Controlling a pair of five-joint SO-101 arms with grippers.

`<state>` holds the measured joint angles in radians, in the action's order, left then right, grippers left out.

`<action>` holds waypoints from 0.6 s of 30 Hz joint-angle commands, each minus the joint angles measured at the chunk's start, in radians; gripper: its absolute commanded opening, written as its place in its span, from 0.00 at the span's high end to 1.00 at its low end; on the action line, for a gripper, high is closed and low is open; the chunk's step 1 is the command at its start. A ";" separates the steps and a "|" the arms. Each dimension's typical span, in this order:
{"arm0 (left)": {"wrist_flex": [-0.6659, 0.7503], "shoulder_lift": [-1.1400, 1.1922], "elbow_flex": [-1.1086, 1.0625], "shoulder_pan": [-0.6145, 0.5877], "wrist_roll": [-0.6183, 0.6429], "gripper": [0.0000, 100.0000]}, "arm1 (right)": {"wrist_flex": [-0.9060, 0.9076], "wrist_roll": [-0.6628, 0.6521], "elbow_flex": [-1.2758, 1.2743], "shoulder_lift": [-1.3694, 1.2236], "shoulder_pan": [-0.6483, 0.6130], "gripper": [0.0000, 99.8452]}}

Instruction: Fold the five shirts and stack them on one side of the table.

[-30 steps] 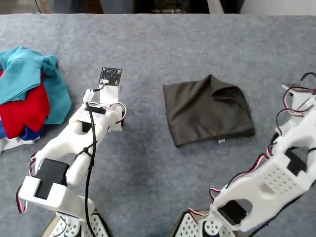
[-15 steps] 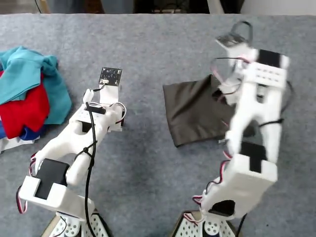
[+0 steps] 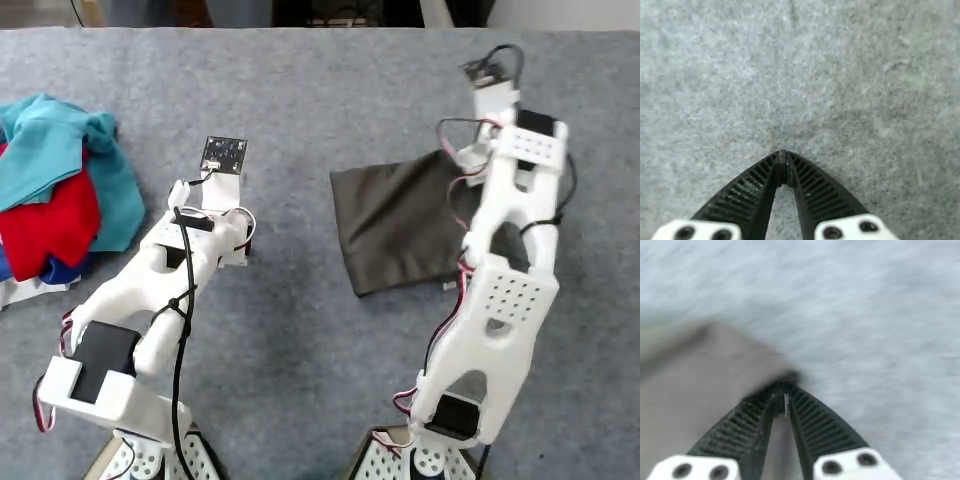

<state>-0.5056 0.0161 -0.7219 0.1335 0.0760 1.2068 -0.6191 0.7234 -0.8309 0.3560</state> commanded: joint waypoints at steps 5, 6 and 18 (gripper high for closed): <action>0.011 -0.037 0.008 -0.008 0.002 0.97 | 0.092 0.008 0.314 -0.059 0.071 0.99; 0.012 -0.038 0.010 -0.008 0.002 0.97 | 0.152 0.008 0.351 -0.059 0.077 0.99; -0.167 -0.025 0.456 0.154 0.002 0.97 | 0.565 0.003 0.501 0.081 0.253 0.99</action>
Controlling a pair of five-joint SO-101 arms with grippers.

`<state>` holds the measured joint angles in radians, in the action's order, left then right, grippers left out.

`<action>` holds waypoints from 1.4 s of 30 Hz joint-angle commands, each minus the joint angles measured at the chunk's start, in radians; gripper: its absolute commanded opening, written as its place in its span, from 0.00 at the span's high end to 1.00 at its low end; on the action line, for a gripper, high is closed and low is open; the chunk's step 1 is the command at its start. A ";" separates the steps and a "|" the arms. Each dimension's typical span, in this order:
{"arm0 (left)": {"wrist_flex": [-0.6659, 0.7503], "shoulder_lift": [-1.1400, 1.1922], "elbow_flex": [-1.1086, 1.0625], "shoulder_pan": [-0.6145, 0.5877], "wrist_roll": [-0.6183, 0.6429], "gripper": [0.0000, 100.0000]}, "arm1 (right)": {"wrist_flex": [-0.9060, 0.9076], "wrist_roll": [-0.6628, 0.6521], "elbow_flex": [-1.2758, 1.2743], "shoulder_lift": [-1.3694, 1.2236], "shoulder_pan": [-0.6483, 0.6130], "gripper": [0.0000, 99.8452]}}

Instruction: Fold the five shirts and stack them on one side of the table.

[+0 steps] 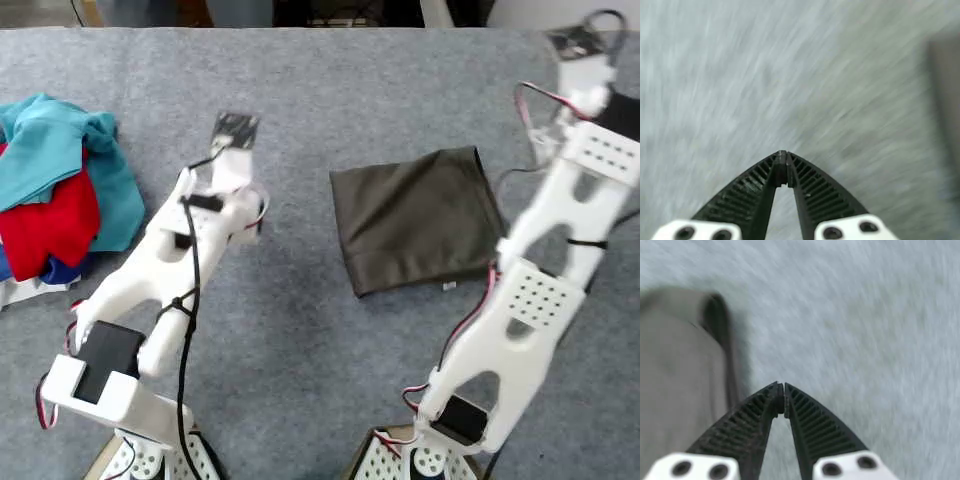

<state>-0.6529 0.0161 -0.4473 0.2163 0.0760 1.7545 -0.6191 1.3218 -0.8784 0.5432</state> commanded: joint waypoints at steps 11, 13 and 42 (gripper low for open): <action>-0.028 0.450 0.743 0.209 0.008 0.97 | -0.175 -0.089 -1.081 0.575 -0.012 0.99; -0.029 0.520 0.808 0.220 0.008 0.97 | -0.245 -0.089 -1.191 0.615 -0.032 0.99; -0.132 0.720 1.033 0.203 0.008 0.97 | -0.537 -0.089 -1.434 0.786 -0.009 0.99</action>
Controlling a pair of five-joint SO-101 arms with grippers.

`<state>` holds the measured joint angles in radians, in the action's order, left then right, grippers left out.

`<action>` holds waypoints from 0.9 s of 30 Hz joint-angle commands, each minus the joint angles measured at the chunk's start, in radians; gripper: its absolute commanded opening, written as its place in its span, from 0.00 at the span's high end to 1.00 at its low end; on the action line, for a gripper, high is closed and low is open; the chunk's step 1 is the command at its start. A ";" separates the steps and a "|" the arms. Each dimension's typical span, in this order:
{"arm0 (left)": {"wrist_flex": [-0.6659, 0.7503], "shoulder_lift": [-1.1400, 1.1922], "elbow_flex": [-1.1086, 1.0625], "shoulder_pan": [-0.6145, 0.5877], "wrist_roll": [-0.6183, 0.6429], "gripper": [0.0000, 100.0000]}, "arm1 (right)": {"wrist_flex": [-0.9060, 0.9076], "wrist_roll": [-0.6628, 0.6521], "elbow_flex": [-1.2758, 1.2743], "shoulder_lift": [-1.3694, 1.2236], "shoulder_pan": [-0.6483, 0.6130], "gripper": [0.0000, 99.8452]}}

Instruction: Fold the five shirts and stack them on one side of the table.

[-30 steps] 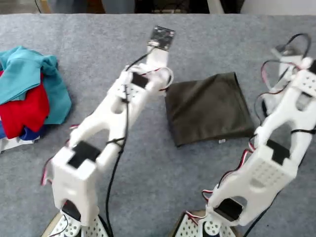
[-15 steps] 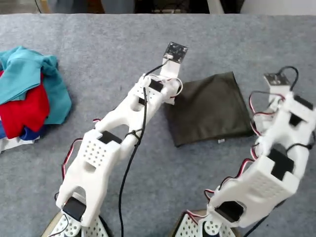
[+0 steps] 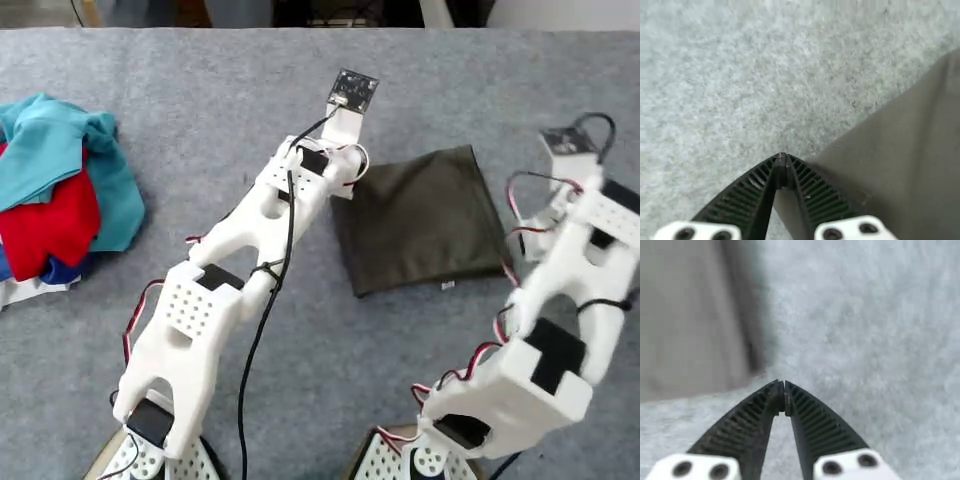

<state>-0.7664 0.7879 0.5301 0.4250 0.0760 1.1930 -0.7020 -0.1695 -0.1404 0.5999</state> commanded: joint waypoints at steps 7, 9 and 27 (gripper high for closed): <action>0.015 0.018 0.059 -0.007 0.008 0.97 | -0.163 -0.012 -0.061 -0.143 -0.057 0.99; 0.021 0.043 0.062 -0.016 0.008 0.97 | -0.209 -0.012 -0.077 -0.209 -0.008 0.99; -0.364 0.020 0.509 -0.058 0.000 0.97 | 0.146 -0.012 0.231 0.061 -0.044 0.99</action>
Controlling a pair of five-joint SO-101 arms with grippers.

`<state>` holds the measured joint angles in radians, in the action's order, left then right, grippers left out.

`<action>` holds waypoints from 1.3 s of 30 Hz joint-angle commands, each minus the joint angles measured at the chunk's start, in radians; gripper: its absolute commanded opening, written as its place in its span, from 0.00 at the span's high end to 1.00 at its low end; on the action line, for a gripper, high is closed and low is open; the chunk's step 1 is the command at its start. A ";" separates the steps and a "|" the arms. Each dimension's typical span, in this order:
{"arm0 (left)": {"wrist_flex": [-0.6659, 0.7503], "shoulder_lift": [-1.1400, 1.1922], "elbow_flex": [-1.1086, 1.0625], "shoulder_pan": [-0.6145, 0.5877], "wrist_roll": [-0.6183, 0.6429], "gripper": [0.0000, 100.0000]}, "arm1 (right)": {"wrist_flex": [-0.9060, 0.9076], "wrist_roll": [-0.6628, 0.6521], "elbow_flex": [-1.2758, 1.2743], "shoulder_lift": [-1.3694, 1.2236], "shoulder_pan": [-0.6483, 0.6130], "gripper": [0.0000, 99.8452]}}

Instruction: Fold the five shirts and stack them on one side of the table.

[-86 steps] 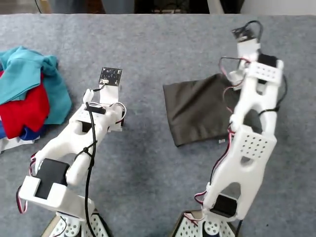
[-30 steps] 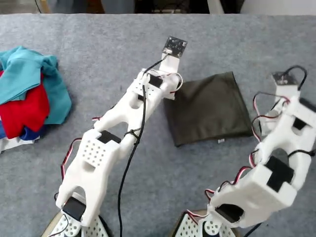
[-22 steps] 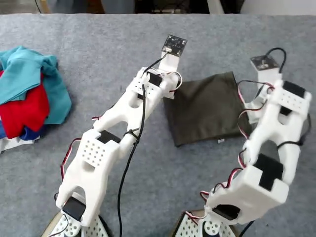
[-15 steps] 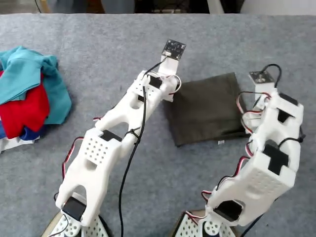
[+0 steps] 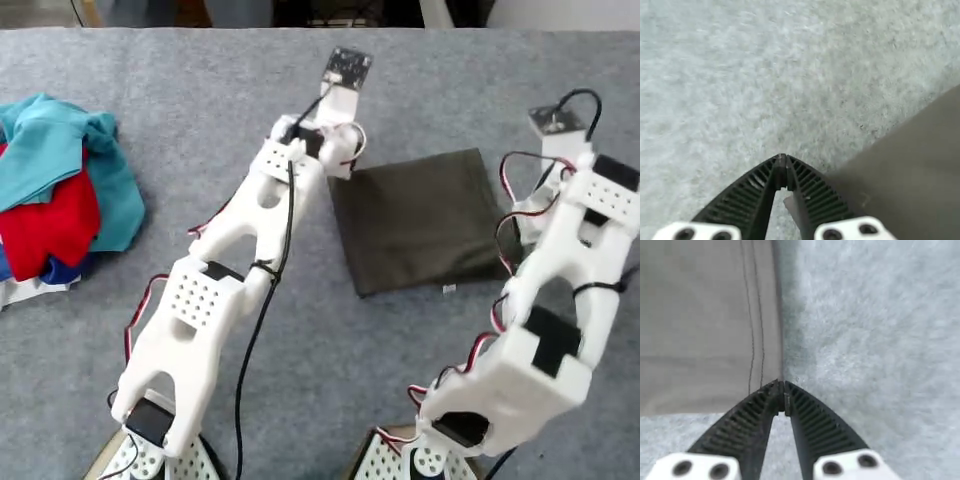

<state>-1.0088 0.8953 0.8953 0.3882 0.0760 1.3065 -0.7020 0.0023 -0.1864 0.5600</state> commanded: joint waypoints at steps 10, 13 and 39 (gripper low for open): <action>-0.577 -0.087 0.455 -0.067 -0.218 0.97 | 0.210 0.048 -0.053 0.390 0.017 0.98; -0.672 -0.086 0.498 -0.093 -0.226 0.97 | 0.147 0.100 -0.111 0.375 0.017 0.98; -0.566 -0.706 -0.562 -0.361 -0.170 0.97 | 0.141 0.712 -0.143 0.186 -0.140 0.66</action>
<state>-1.6701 0.3721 0.5792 0.0783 -0.1128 1.4768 0.0008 -0.1895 -0.0054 0.4342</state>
